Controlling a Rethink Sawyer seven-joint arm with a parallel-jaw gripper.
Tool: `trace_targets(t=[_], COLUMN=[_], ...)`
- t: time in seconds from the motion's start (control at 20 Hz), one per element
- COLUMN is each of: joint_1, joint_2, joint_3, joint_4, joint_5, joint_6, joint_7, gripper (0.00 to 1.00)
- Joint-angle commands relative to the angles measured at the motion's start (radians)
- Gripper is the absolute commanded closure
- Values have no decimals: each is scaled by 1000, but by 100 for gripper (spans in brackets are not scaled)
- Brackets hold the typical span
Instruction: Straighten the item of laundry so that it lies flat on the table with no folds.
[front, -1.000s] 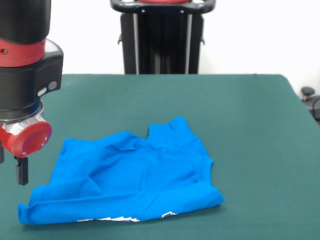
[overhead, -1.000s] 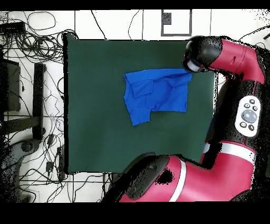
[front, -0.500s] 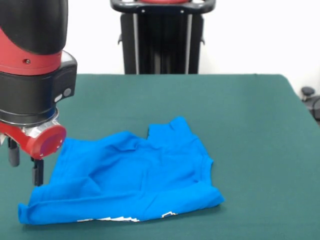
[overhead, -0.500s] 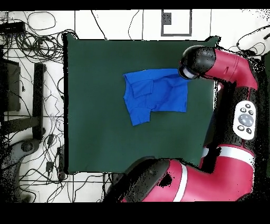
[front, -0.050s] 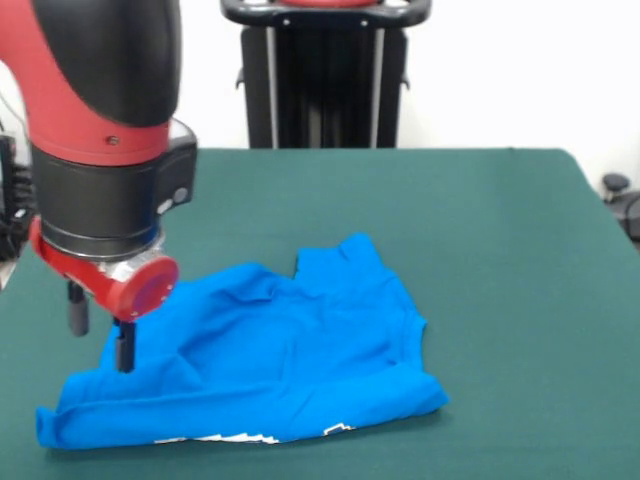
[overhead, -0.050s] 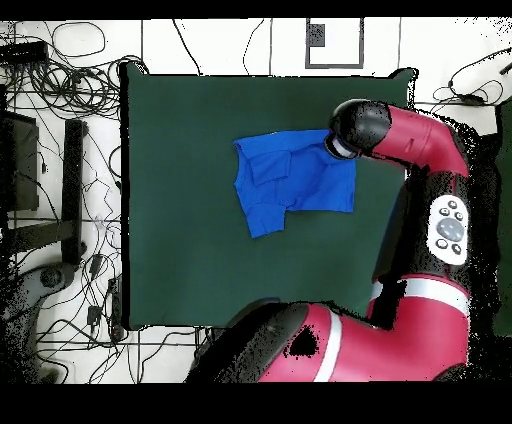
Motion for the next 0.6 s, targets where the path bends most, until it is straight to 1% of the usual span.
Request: trace_targets(t=[0.05,0.4,0.6], joint_1=[130,167,185], joint_2=[21,29,31], joint_3=[-68,-118,-143], joint_4=[165,166,166], joint_5=[104,150,169], joint_6=[-36,4,26], joint_7=[522,577,640], gripper=[0,0,0])
